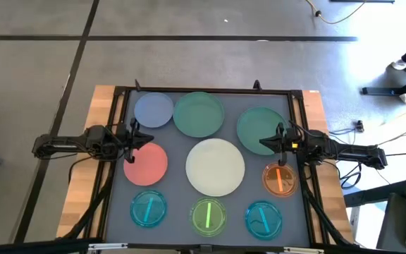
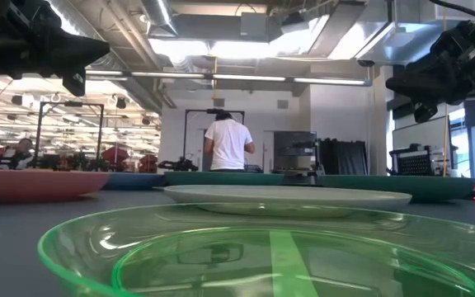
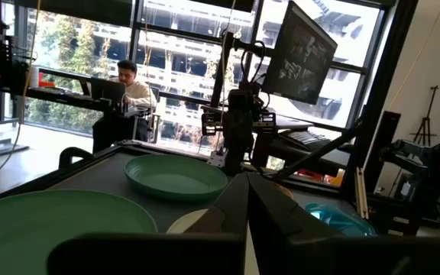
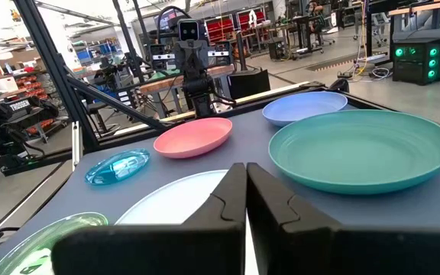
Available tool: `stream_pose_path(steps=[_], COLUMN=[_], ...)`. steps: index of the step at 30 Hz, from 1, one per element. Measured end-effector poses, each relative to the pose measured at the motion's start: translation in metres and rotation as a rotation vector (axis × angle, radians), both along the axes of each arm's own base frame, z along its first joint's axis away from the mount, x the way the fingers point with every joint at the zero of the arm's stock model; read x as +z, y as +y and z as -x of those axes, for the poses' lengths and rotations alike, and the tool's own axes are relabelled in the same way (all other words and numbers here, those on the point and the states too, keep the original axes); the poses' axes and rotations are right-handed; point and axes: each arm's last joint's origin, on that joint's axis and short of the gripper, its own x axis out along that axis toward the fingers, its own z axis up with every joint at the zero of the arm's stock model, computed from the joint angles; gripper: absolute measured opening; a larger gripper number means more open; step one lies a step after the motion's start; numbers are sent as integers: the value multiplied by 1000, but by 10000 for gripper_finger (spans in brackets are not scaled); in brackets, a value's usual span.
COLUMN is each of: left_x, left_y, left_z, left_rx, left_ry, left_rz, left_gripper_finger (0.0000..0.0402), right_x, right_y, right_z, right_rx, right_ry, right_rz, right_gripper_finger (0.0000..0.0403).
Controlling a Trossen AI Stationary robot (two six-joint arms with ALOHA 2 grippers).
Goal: Stack plastic plates
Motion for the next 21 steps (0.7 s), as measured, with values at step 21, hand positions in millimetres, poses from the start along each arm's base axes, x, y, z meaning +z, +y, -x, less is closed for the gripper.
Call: stream_pose_path(steps=[21], left_x=[20], left_y=[10], left_z=[9], left_rx=[389], left_ry=[-199], left_rz=[4], left_gripper_finger=[2], right_x=[0], right_y=[0], right_z=[0], right_rx=[0], right_ry=[0], right_rz=[0], right_gripper_finger=[3])
